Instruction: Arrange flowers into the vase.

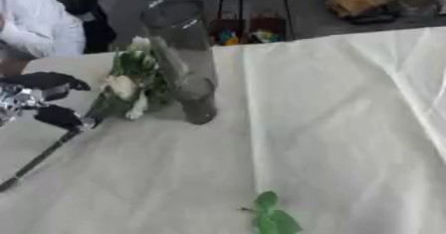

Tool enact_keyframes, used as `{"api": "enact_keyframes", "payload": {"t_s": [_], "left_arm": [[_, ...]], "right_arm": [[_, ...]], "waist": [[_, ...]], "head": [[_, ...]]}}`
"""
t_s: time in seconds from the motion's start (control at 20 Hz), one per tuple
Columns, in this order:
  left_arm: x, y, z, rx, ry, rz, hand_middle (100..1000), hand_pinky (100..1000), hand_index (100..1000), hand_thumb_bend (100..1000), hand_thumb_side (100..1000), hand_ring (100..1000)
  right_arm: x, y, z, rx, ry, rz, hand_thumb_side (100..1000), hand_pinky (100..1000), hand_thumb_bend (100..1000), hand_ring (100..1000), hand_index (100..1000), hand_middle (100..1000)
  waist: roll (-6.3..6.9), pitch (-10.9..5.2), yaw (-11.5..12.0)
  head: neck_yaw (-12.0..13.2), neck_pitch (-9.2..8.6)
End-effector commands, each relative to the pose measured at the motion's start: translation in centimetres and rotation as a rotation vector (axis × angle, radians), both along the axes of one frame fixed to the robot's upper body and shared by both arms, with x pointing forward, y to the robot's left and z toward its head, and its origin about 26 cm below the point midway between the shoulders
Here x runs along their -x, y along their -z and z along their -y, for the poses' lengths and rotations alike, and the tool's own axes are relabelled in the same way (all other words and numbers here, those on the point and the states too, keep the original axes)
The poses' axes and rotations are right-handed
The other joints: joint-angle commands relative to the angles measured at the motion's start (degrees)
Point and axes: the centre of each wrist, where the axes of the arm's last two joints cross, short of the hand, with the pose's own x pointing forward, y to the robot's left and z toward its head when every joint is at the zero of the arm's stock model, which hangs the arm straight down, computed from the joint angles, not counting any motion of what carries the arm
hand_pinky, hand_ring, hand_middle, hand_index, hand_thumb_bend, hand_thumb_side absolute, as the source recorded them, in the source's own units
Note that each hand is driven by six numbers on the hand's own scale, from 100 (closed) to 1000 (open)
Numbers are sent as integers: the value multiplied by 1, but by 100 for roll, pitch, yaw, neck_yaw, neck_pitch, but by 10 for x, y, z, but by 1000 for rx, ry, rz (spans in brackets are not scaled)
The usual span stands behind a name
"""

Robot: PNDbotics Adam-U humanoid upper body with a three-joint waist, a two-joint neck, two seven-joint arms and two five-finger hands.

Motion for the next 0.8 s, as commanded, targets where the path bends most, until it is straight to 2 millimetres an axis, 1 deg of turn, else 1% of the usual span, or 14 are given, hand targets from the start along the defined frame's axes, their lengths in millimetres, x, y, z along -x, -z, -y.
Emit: {"api": "enact_keyframes", "payload": {"t_s": [0.05,0.2,0.7,0.8], "left_arm": [[-3,-9,-5,33,-134,-69,897,879,953,332,631,888],[-7,-5,-5,40,-138,-83,902,882,956,372,648,893],[-17,4,-9,67,-162,-105,909,890,963,391,663,900],[-20,5,-11,65,-172,-101,909,893,963,386,655,900]], "right_arm": [[3,-9,0,17,-6,30,986,645,100,728,764,518],[3,-9,0,16,-7,31,986,646,100,728,764,518],[3,-9,-1,21,-16,27,985,648,100,731,765,515],[3,-8,-2,22,-18,26,984,648,100,731,765,515]], "waist": [[-11,-83,-15],[-11,-68,-38],[2,-27,-78],[7,-20,-86]], "head": [[40,-91],[61,-114],[91,-139],[98,-143]]}}
